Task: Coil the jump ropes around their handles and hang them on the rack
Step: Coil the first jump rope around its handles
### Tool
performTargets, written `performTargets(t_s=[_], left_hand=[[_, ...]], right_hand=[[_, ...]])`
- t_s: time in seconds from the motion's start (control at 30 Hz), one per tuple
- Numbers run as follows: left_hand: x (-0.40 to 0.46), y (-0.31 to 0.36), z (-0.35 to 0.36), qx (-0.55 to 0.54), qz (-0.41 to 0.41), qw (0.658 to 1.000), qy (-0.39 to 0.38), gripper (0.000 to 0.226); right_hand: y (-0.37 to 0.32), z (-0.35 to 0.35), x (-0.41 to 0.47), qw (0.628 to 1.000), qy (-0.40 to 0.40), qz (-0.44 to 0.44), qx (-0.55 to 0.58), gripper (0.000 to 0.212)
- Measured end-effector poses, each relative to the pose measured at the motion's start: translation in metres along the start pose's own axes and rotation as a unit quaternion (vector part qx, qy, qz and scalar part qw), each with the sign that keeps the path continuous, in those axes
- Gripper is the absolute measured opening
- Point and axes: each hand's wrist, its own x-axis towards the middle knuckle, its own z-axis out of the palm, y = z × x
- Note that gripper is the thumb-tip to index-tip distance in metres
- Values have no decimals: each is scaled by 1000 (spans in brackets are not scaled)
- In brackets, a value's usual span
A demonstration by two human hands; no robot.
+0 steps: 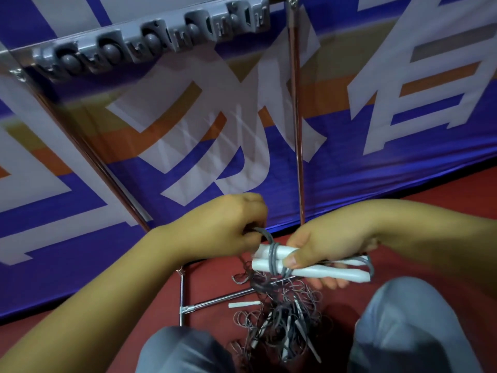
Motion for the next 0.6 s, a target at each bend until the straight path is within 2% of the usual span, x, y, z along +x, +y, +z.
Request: performTargets(t_s=[0.03, 0.13, 0.17, 0.27, 0.3, 0.37, 0.43, 0.47, 0.53, 0.6], left_hand=[[-1, 1, 0, 8, -11, 1000, 11, 11], [-5, 5, 0, 36, -23, 996, 72, 25], [-6, 7, 1, 30, -50, 994, 88, 24], [-8, 15, 5, -107, -171, 970, 133, 18], [-8, 20, 6, -192, -211, 949, 135, 18], [-4, 28, 6, -382, -266, 877, 123, 33], [-1, 28, 5, -511, -290, 806, 72, 55], [0, 26, 4, -557, -292, 776, 47, 59], [0, 21, 4, -633, -286, 719, 22, 53], [0, 17, 3, -686, -263, 678, 30, 41]], right_hand=[[-2, 1, -2, 999, 12, 4, 41, 25], [-3, -2, -5, 992, 117, -6, 39, 29], [-4, -4, -7, 987, 150, -10, 51, 28], [-7, -8, -13, 967, 231, -39, 97, 25], [-8, -8, -15, 961, 254, -43, 101, 23], [-9, -7, -14, 951, 292, -52, 86, 22], [-10, -4, -14, 945, 314, -64, 68, 25], [-10, -3, -13, 940, 323, -74, 74, 25], [-10, -1, -16, 934, 328, -97, 102, 21], [-10, -1, -18, 929, 321, -119, 138, 20]])
